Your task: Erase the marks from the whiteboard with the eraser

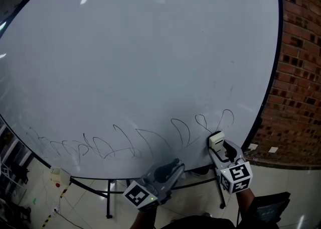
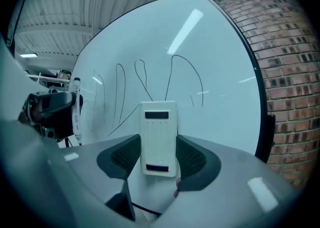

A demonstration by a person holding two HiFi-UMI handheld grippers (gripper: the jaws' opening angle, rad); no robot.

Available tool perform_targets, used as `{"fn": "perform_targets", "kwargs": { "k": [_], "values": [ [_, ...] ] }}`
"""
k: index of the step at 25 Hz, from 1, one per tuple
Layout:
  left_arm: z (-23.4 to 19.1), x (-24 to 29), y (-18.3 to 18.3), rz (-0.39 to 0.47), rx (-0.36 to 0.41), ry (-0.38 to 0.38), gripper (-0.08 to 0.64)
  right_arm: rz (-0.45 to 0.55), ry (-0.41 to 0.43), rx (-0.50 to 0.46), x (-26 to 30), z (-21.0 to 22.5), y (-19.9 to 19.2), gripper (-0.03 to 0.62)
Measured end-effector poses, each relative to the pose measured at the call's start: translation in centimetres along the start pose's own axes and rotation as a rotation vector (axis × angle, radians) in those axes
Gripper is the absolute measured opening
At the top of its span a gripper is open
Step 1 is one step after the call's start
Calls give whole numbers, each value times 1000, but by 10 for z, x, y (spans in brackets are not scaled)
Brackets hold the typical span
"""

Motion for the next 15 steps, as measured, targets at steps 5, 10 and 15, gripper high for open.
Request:
{"fn": "perform_targets", "kwargs": {
  "k": [5, 10, 15],
  "values": [
    [-1, 1, 0, 1, -3, 1, 62, 5, -8, -1, -4, 12, 2, 227],
    [2, 8, -1, -4, -3, -14, 62, 54, -114, 64, -23, 70, 16, 227],
    [4, 10, -2, 0, -3, -15, 63, 66, -155, 80, -31, 93, 22, 227]
  ]
}}
Point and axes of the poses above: the fingertips, and each gripper's own axes: x forward along the fingers, z to its right, y out of its top, the point moved 3 cm from there along -x, backward along the fingers, and after that the axes turned 1 degree about -x, right-handed, at the moved point
